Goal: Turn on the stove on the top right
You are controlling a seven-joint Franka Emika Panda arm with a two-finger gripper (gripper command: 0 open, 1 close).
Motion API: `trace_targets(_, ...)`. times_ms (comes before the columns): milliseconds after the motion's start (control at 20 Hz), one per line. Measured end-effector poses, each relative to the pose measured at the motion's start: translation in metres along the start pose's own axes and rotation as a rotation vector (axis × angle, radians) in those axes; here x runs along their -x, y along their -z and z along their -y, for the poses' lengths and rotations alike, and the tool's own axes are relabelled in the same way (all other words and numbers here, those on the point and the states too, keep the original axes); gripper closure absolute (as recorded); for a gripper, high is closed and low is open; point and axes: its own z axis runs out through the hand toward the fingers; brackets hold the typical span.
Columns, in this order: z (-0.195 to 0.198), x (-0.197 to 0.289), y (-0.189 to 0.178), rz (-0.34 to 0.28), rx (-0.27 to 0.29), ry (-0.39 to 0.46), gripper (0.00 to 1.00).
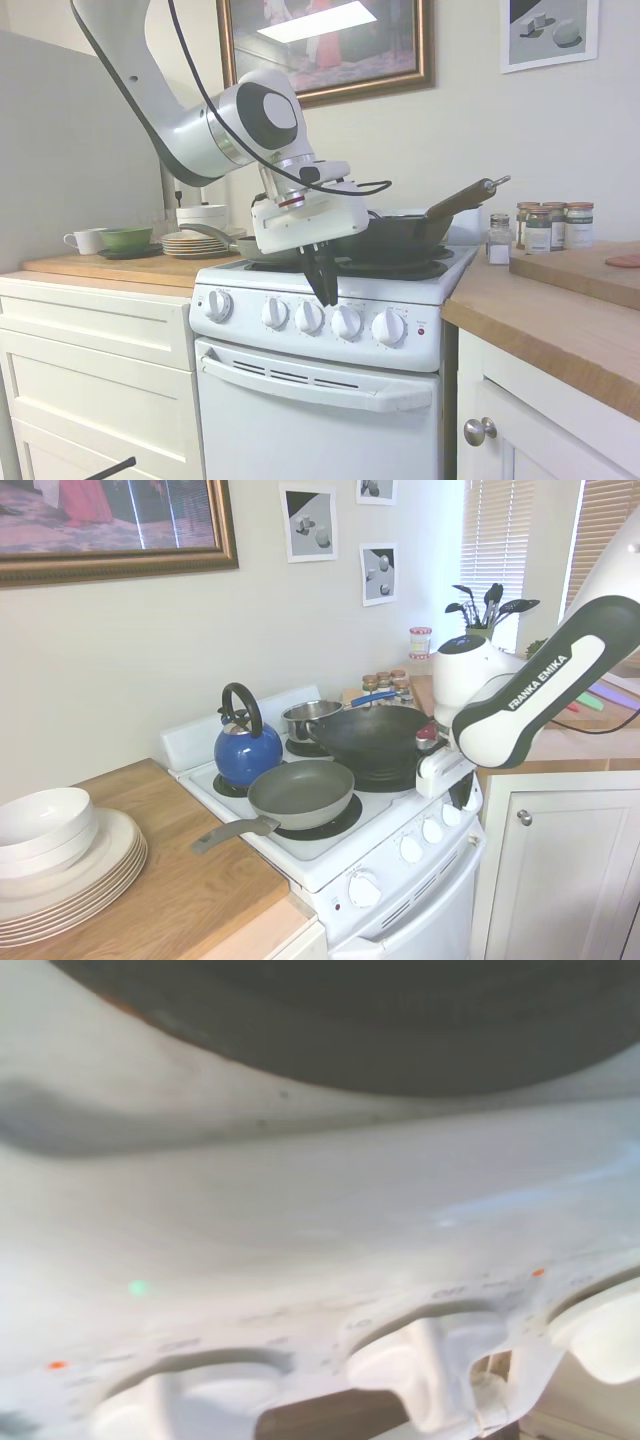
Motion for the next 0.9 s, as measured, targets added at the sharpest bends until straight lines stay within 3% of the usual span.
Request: trace_targets(900,-0.0001,-0.0081,-0.0109,-0.032,-0.027,0.008,1.00)
